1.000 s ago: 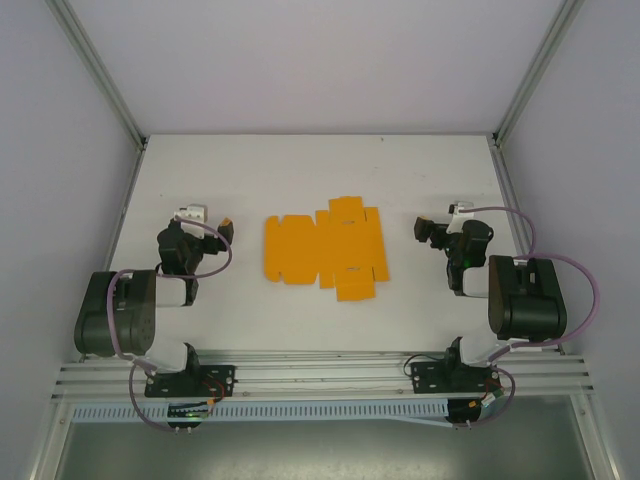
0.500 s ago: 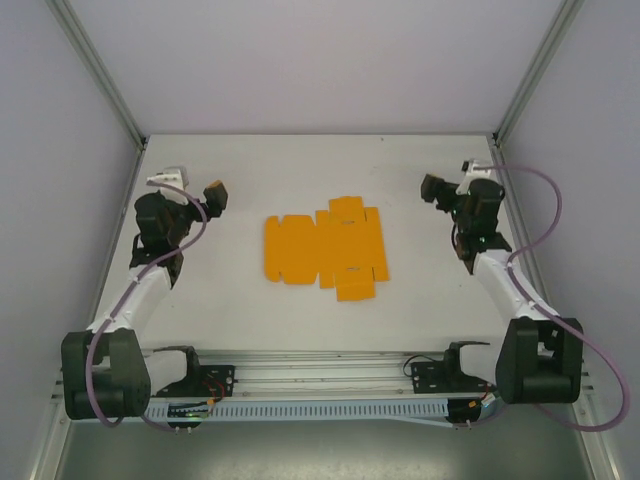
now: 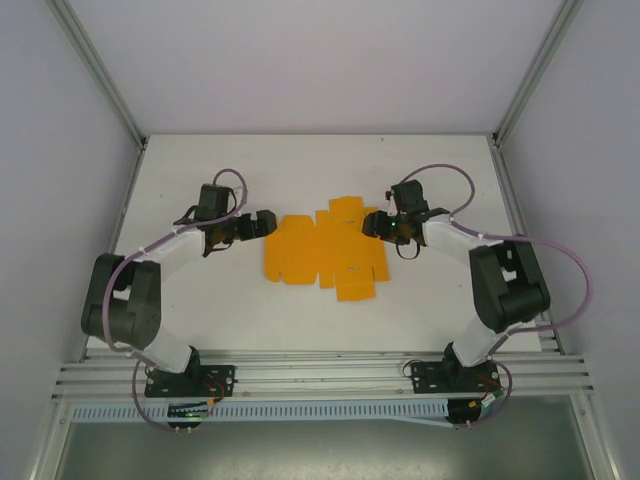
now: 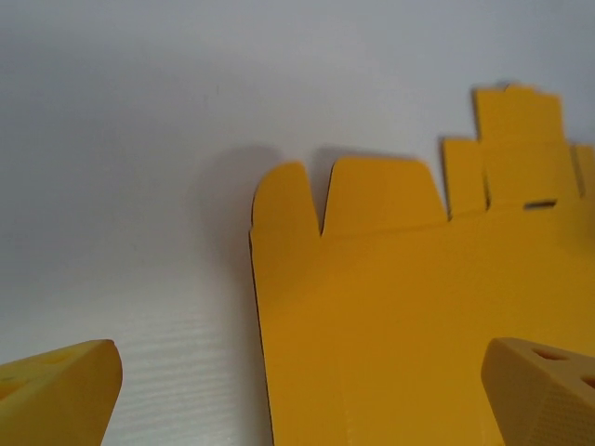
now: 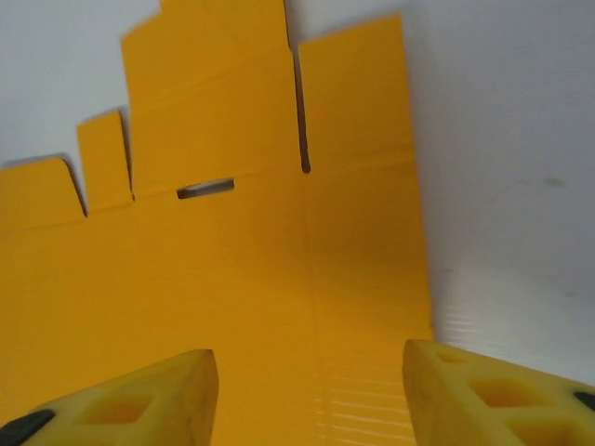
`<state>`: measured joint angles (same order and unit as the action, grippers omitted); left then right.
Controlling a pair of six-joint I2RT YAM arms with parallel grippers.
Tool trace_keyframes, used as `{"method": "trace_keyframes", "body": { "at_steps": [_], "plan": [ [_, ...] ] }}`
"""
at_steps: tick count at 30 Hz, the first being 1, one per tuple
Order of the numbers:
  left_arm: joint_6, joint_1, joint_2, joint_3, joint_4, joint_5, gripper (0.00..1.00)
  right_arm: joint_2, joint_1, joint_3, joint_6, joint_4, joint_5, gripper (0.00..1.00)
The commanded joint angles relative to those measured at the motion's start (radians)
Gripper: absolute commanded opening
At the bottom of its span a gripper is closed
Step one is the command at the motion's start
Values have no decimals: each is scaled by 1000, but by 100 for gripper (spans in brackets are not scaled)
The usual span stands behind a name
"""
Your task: Assemble paper box
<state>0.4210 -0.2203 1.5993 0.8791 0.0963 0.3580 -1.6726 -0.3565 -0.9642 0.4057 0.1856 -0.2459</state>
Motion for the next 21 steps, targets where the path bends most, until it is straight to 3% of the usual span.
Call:
{"method": "trace_keyframes", "body": {
  "at_steps": [1, 10, 14, 17, 21],
  "plan": [
    [23, -10, 64, 41, 82, 56, 99, -47, -1, -49, 25, 10, -42, 52],
    [42, -29, 150, 67, 25, 161, 99, -198, 16, -30, 62, -23, -91, 45],
    [44, -41, 179, 78, 1, 215, 94, -216, 16, -6, 79, -49, -108, 44],
    [62, -52, 185, 74, -40, 259, 78, -217, 16, 8, 92, -63, -100, 44],
    [102, -59, 157, 53, -102, 267, 45, -197, 17, 30, 96, -96, -115, 45]
  ]
}}
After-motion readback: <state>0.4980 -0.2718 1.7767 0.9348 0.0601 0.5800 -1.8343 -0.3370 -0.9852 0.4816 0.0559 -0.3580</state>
